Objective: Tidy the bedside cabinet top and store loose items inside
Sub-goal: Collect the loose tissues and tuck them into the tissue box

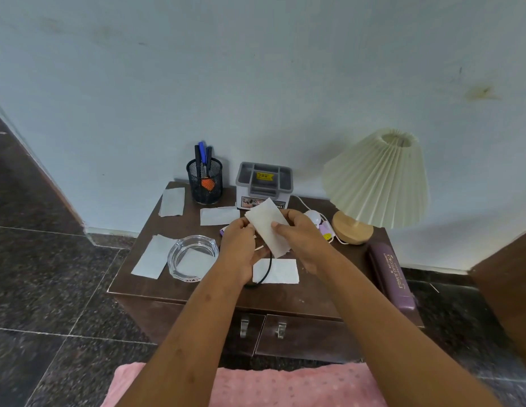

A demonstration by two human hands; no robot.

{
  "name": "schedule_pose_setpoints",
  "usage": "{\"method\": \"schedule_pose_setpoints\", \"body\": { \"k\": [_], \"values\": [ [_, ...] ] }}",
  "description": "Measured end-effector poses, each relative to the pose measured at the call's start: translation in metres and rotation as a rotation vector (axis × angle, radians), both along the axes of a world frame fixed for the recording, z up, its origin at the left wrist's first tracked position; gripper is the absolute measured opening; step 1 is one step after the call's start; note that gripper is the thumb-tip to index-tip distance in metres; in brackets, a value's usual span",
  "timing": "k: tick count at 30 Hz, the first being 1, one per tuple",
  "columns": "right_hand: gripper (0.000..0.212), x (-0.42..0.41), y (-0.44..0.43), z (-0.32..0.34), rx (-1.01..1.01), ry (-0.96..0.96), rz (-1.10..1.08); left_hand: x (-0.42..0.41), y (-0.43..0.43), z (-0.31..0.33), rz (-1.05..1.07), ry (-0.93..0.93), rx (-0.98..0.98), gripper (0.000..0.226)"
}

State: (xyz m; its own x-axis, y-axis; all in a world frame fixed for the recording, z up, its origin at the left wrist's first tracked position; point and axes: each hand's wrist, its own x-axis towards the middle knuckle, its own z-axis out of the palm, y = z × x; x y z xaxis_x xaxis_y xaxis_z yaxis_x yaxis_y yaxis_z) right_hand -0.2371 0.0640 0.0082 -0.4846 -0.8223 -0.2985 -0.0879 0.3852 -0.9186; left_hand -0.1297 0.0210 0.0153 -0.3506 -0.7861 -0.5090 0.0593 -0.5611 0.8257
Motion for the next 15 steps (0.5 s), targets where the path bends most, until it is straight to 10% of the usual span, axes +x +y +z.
{"method": "schedule_pose_setpoints", "body": {
  "k": [15],
  "values": [
    [0.038,-0.006,0.003,0.004,-0.008,-0.294,0.140,0.005,0.000,0.008,-0.026,0.097,0.043,0.014]
  ]
}}
